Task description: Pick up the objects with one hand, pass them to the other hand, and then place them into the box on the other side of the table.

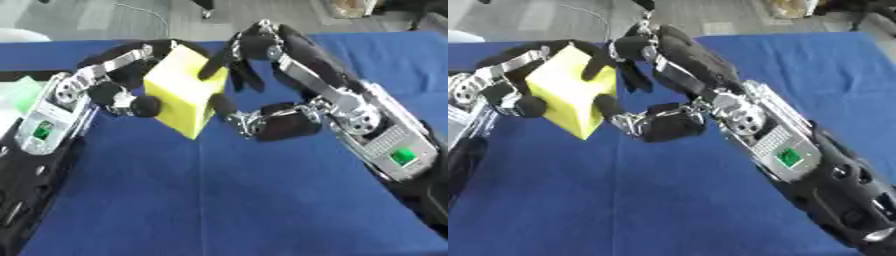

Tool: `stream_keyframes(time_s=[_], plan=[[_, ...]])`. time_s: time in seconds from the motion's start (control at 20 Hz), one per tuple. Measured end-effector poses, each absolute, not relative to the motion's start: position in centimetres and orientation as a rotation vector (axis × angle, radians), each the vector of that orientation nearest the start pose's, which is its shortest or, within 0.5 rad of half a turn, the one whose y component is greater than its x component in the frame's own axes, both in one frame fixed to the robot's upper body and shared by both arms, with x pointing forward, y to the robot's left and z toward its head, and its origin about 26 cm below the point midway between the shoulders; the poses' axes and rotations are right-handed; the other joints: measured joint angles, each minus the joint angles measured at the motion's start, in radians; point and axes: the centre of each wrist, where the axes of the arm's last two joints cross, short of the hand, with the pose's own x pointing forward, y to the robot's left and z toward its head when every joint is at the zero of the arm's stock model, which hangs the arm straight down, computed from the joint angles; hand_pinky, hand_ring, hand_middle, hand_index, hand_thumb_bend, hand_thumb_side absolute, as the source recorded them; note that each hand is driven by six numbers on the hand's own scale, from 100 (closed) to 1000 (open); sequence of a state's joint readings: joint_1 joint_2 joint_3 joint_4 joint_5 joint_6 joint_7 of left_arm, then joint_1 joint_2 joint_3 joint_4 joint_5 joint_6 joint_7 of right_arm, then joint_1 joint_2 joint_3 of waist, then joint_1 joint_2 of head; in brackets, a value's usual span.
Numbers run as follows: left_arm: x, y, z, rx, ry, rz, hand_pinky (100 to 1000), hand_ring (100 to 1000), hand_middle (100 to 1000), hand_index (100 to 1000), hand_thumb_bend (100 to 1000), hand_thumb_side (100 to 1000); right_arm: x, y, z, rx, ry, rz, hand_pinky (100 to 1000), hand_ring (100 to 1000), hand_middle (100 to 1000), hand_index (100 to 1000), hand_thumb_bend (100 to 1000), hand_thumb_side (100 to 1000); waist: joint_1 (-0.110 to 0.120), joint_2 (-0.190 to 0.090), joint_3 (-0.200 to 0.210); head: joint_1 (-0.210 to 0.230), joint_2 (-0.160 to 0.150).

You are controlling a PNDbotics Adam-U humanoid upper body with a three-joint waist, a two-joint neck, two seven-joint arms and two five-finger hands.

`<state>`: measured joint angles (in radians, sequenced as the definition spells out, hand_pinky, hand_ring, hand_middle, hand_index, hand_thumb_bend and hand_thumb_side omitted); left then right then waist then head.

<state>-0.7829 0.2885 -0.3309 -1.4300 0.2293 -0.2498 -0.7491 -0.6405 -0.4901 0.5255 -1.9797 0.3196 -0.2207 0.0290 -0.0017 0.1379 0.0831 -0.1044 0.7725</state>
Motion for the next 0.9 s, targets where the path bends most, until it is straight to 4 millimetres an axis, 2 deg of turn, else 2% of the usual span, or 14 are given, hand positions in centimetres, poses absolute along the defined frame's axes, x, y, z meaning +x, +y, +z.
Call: stream_keyframes(time_s=[0.6, 0.9], plan=[[40.52, 14.79, 20.3, -0.713, -1.997, -1.401, 738, 514, 466, 718, 479, 500, 29.49, -14.17, 23.42, 0.114, 2.989, -1.572, 645, 365, 166, 316, 108, 100, 0.0, 0.0, -0.001, -0.001, 0.0], [40.44, 14.7, 20.39, -0.716, -2.009, -1.36, 709, 449, 375, 648, 429, 450, 29.51, -14.21, 23.45, 0.117, 2.99, -1.57, 644, 366, 171, 324, 111, 100, 0.0, 0.0, 0.0, -0.001, 0.0]])
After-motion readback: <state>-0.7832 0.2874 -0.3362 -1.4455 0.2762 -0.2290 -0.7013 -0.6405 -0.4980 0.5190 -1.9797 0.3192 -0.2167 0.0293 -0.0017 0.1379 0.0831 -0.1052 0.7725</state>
